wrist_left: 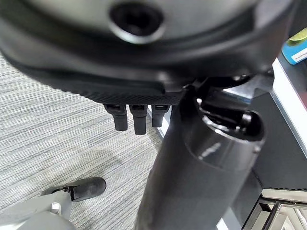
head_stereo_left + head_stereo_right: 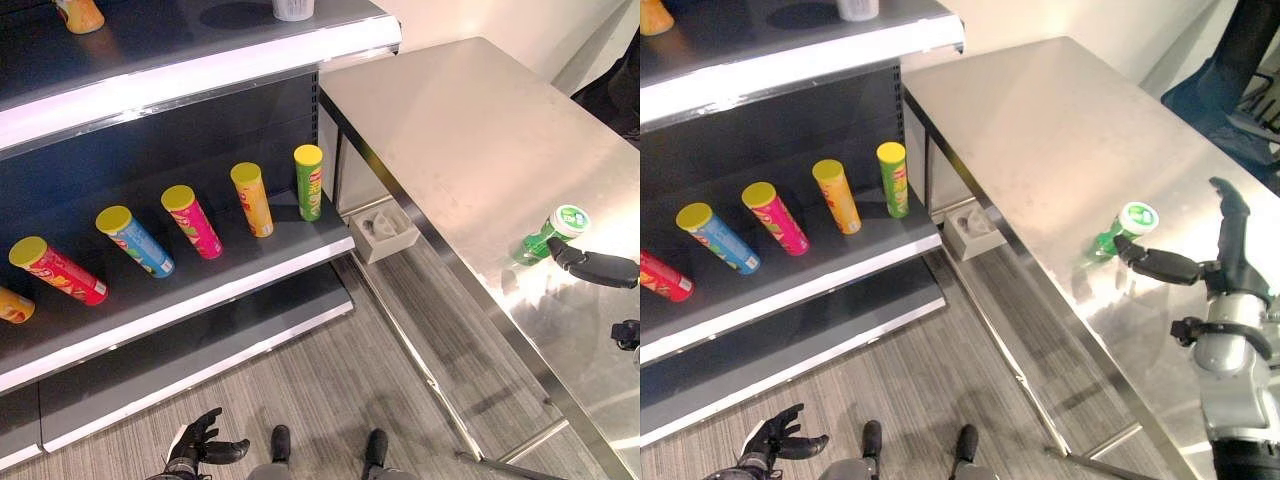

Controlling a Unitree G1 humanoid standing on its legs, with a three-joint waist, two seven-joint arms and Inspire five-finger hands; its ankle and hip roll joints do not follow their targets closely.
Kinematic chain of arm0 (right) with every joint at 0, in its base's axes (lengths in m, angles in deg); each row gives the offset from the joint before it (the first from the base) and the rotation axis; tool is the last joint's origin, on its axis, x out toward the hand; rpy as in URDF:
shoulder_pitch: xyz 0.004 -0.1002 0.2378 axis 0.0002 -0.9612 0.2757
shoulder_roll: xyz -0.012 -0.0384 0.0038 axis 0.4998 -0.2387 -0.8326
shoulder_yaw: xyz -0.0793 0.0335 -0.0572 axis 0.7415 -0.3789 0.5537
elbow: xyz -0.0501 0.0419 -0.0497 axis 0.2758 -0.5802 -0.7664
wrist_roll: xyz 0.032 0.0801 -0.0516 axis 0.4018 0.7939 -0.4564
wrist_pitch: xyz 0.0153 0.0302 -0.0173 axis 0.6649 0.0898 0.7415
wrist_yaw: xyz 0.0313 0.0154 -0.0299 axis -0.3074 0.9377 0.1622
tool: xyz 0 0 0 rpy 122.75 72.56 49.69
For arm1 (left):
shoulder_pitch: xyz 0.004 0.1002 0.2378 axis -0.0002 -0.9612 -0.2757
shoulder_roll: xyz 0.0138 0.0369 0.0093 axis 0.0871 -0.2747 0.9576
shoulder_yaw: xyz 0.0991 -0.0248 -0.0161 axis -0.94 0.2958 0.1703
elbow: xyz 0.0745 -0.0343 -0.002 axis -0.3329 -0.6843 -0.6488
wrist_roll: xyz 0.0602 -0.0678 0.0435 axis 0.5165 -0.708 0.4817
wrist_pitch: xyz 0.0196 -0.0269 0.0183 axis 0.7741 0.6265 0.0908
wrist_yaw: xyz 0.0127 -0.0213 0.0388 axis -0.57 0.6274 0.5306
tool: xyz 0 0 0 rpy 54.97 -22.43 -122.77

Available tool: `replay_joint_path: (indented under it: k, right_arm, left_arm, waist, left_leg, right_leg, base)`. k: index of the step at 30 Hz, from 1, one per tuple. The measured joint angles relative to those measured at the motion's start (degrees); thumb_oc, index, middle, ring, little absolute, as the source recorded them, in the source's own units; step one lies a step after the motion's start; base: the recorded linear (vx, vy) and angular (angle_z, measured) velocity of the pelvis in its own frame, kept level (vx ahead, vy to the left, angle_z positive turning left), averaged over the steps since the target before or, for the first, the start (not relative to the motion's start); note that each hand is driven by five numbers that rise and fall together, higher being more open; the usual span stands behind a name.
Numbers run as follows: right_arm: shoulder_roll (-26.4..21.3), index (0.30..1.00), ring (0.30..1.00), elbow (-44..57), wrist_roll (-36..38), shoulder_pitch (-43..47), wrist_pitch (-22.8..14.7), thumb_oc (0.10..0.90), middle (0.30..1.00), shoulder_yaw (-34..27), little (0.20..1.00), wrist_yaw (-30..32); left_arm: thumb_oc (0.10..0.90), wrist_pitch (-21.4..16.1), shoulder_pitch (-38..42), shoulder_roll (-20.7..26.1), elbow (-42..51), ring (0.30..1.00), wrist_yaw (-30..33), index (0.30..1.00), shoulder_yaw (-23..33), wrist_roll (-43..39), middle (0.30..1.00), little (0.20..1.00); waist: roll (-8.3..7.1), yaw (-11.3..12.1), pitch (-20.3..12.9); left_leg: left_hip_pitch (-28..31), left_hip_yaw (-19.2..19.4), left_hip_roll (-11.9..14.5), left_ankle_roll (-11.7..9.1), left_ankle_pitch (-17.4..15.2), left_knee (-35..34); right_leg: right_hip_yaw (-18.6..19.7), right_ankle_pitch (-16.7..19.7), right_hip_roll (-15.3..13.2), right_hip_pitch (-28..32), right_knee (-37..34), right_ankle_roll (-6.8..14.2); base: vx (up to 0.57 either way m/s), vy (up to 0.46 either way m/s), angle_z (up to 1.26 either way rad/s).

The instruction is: Put the goods on the table back onto the shelves and tidy them up.

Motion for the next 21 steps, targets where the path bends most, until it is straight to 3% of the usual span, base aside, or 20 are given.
replay_joint_path:
  k: [12,21]
  right_arm:
    - [4.15,0.9,0.9,-1.92,0.03,3.36,0.63,0.8,0.9,2.71,0.9,0.49]
    - [4.29,0.9,0.9,-2.09,-0.01,5.18,1.15,0.8,0.9,3.46,0.9,3.01]
  left_arm:
    - [0.8,0.0,0.03,0.0,0.02,0.9,0.1,0.9,-0.02,-0.23,0.9,0.9]
    - [0.8,-0.01,0.04,0.0,0.04,0.9,0.41,0.9,-0.03,-0.25,0.9,0.9]
  waist:
    - [-0.15,0.39,0.19]
    - [0.53,0.63,0.91]
  left_leg:
    - [-1.95,-0.55,-0.03,0.03,0.09,0.0]
    - [-2.01,-0.65,-0.02,0.04,0.08,-0.01]
  right_leg:
    - [-0.11,-0.15,0.0,-1.87,-0.02,0.2]
    - [-0.38,-0.4,0.01,-1.78,-0.39,0.4]
  base:
    - [0.0,0.0,0.0]
    - [0.0,0.0,0.0]
